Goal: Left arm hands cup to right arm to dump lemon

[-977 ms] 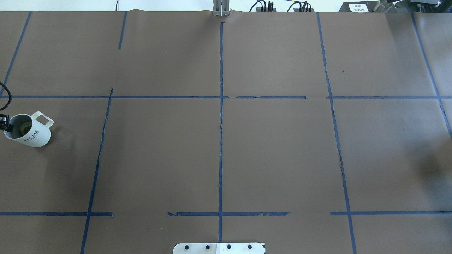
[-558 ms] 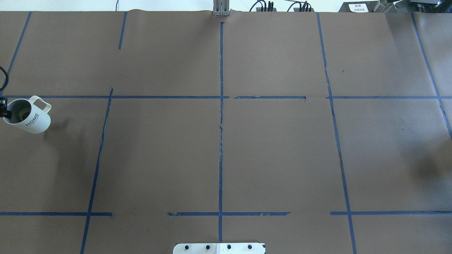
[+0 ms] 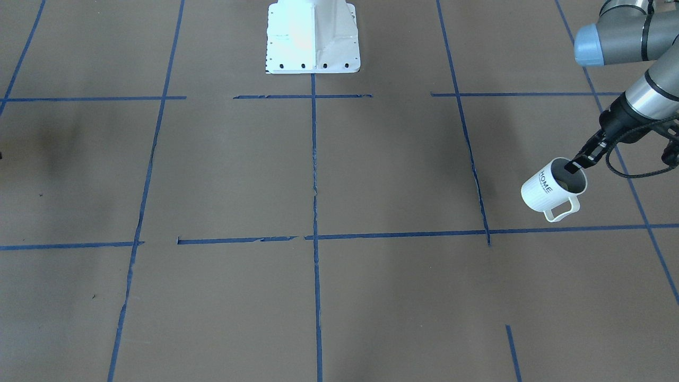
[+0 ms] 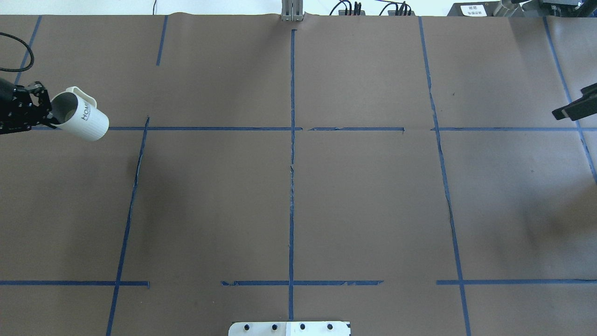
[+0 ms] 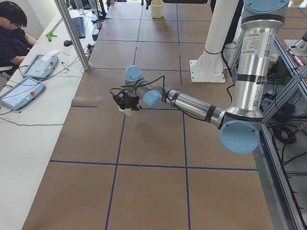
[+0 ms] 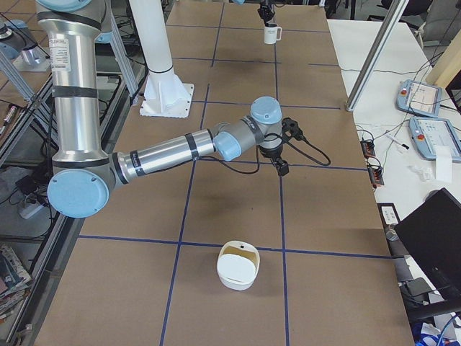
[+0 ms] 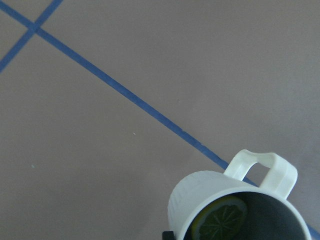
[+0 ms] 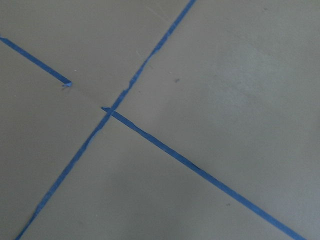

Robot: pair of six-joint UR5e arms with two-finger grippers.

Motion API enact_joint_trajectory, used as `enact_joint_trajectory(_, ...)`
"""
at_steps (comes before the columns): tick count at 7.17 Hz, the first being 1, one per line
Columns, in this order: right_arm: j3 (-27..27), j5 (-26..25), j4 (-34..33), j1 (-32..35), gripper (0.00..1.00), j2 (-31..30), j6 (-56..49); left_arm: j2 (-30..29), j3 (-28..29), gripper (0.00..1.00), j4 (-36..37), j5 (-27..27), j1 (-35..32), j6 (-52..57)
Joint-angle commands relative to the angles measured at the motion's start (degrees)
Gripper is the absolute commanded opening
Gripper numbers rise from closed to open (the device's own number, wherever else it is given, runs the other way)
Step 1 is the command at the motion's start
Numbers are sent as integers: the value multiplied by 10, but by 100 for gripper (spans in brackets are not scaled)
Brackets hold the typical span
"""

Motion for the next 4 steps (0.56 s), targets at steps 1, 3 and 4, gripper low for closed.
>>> enact_joint_trajectory(1, -32, -25, 134, -72, 95, 33, 4, -71, 1, 0, 1, -22, 41, -201)
enact_joint_trajectory(3, -61, -36, 183, -119, 99, 117, 107, -135, 4, 0, 20, -19, 94, -310)
enact_joint_trajectory(4, -62, -77, 183, -164, 99, 148, 162, -178, 3, 0, 69, -17, 108, -334)
